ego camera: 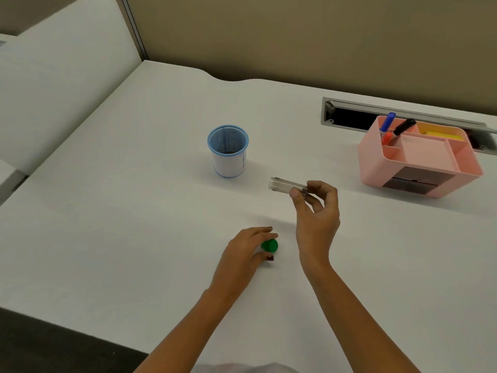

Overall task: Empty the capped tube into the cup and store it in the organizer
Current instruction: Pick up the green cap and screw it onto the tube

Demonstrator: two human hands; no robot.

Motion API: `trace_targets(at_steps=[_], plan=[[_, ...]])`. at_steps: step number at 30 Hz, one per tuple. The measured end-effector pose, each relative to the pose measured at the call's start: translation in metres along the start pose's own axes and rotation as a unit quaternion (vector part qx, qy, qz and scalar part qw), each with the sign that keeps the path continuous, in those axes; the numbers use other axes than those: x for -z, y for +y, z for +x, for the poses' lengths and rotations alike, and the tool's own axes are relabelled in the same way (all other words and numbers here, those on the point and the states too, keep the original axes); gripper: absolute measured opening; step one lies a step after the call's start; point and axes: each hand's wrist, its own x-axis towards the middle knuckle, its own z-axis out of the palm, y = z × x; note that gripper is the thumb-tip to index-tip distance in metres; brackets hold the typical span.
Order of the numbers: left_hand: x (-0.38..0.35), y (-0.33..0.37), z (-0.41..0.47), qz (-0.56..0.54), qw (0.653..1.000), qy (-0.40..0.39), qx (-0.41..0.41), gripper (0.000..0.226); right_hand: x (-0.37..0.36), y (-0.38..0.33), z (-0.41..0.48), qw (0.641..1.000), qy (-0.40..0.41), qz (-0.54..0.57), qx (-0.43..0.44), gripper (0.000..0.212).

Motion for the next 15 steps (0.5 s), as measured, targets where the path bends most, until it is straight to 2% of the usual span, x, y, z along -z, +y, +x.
trace_targets(at_steps=[3,6,9,12,15], plan=[[-0.008,0.0,-0.005,0.009,1.0,0.018,-0.01,0.046,0.006,0.002,-0.008,1.0,-0.006,-0.006,-0.008,0.029],[-0.011,-0.001,-0.008,0.002,0.999,0.05,-0.01,0.037,0.012,0.002,-0.014,1.0,-0.011,-0.009,-0.02,0.028],[-0.008,0.0,-0.007,-0.052,0.992,0.116,0.012,0.028,0.018,0.001,-0.02,0.999,-0.017,-0.003,-0.035,0.028],[0.0,0.005,-0.006,-0.19,0.955,0.217,0.07,0.026,0.023,0.001,-0.027,0.998,-0.026,0.006,-0.055,0.029],[0.011,0.009,-0.004,-0.387,0.88,0.227,0.155,0.026,0.027,0.001,-0.035,0.997,-0.041,0.014,-0.07,0.028]])
